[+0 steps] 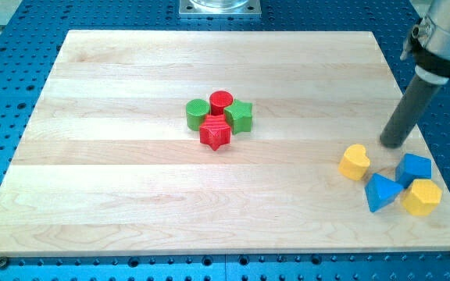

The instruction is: Move the yellow heart into the blue cube

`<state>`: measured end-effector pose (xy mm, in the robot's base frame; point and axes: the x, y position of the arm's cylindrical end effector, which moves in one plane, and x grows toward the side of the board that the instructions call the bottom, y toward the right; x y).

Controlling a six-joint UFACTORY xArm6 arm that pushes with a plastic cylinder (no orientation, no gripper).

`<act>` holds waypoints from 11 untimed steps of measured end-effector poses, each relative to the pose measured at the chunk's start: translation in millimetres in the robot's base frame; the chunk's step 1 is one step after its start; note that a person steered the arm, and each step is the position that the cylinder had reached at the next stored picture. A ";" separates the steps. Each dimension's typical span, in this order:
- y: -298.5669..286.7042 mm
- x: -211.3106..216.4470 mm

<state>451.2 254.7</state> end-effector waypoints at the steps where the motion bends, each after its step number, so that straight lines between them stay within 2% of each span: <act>1: -33.0 -11.5; 2: -89.7 -7.9; 3: -101.7 38.5; 4: -89.3 48.0; 6: -15.9 47.5; 9: -19.1 30.8; 10: -39.7 58.8; 11: -43.3 60.0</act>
<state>511.1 211.4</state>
